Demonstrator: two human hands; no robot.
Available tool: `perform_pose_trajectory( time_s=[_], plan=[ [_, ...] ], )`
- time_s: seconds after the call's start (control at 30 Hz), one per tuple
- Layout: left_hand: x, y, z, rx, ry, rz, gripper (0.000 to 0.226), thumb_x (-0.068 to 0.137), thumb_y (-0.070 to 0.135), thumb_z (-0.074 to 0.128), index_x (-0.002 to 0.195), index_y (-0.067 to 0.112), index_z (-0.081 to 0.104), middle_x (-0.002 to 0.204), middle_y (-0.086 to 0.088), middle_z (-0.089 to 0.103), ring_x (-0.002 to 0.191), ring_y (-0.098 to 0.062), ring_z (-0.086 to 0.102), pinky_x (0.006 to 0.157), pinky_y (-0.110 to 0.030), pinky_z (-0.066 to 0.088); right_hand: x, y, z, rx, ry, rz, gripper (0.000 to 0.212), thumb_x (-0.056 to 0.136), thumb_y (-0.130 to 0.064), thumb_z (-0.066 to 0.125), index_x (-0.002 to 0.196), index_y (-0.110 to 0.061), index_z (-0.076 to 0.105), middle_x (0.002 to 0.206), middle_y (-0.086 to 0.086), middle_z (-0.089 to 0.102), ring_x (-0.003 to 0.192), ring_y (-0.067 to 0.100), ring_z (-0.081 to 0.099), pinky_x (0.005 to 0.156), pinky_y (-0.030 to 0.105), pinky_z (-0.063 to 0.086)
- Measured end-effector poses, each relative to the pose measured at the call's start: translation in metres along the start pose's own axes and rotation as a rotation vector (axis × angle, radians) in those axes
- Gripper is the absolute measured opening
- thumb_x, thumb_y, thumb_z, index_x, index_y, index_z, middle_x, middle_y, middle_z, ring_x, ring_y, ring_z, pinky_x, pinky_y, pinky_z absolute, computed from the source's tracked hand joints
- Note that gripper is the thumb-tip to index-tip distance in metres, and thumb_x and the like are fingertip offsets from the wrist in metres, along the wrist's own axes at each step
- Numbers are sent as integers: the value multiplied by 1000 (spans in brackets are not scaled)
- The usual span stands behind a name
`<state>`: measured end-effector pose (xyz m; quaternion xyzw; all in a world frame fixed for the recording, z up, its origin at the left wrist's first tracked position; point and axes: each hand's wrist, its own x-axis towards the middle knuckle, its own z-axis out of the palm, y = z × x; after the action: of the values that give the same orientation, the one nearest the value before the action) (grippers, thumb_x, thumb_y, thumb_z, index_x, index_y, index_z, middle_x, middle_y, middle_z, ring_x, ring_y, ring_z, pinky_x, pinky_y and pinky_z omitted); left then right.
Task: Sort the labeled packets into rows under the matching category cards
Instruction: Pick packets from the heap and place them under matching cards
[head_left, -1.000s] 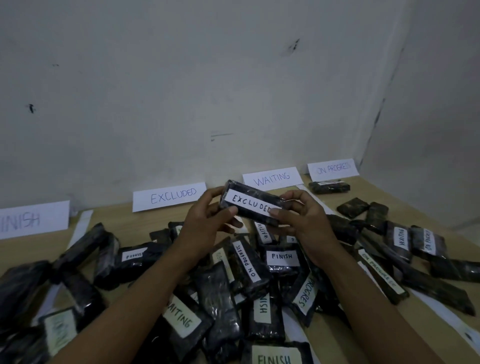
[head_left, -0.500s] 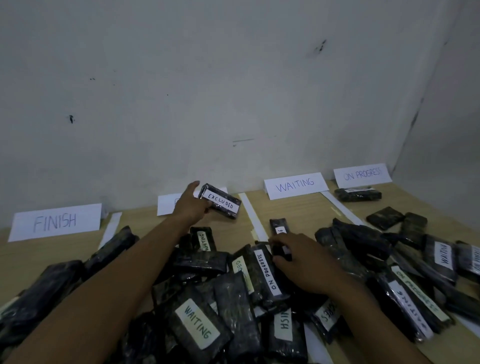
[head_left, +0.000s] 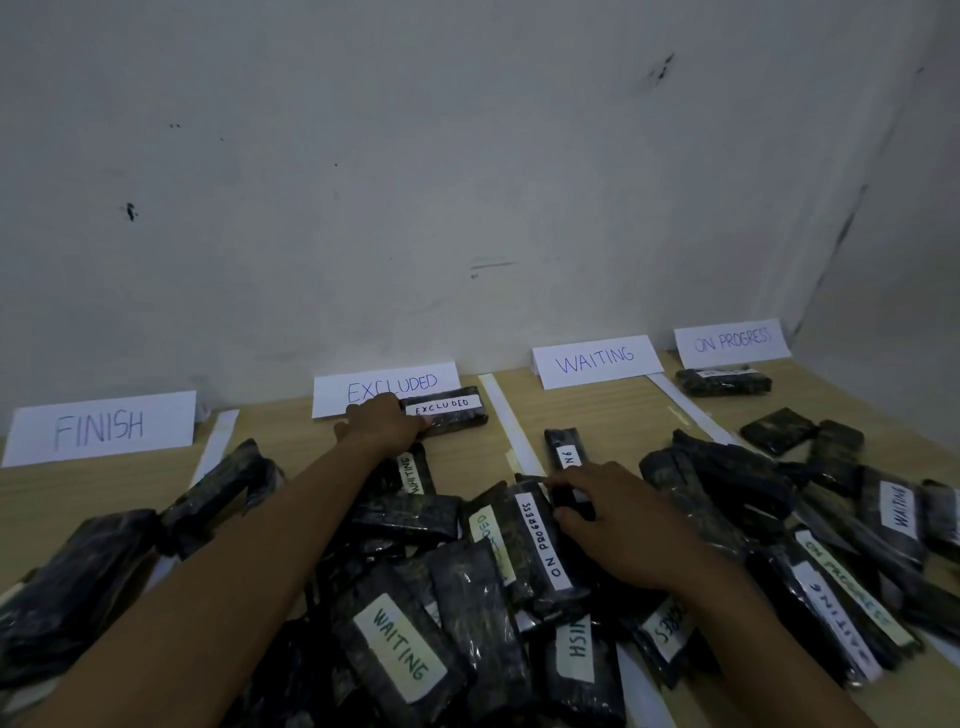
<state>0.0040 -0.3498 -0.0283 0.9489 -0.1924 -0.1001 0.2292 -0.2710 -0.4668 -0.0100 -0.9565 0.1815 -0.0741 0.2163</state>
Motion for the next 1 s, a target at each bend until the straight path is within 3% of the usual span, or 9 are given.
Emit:
perform_pose_trajectory(
  time_s=[0.23,0.3,0.43,0.57,0.67,0.8,0.9,1.0],
  plan=[
    [12,-9,1,165,-23,123,44,84,66,47,80,23,55,107,-8,64,105,-33,54,90,-40,45,2,-1,-4,-12,-53,-1,37,95,-40,49,132,-37,47,125,-5,54,113,11,47,90,29,42],
    [8,-10,-1,202,-14,141,50,85,67,45,90,19,59,115,-11,61,111,-34,50,93,-40,42,4,-1,-11,32,-77,-3,32,94,-35,53,127,-33,53,123,-7,56,109,9,50,90,28,44],
    [-19,-2,-9,175,115,248,60,88,60,49,129,17,52,131,-11,50,126,-34,37,99,-43,36,22,4,-37,35,5,34,31,92,-21,59,123,-25,58,115,-9,60,105,9,55,87,26,45],
    [-55,13,-11,-61,21,499,42,85,55,57,112,25,67,106,1,64,106,-22,55,91,-39,47,58,16,-54,-43,17,104,34,88,-20,64,121,-23,58,112,1,64,94,13,58,78,26,45],
    [-82,19,-3,-155,-186,591,35,90,47,57,115,23,65,107,5,63,98,-12,58,87,-34,49,81,14,-51,-155,-110,218,50,85,-34,68,129,-19,50,122,6,60,96,17,57,80,29,45],
    [-88,13,10,-68,-249,649,39,91,54,51,113,26,65,108,6,62,96,-9,58,88,-38,50,94,7,-36,-69,-267,344,79,78,-33,76,142,-14,33,110,8,56,77,20,63,58,30,52],
    [-89,11,11,-111,-226,616,34,92,51,51,112,27,65,109,7,60,98,-10,57,89,-37,49,100,9,-31,51,-237,360,92,73,-20,81,147,-16,25,123,13,55,88,24,62,58,30,54],
    [-94,10,10,-141,-220,637,27,93,49,51,105,30,67,108,9,63,96,-8,57,88,-36,49,102,15,-33,147,-151,346,85,71,-13,79,143,-19,33,125,14,56,93,24,61,63,29,49]
  ],
)
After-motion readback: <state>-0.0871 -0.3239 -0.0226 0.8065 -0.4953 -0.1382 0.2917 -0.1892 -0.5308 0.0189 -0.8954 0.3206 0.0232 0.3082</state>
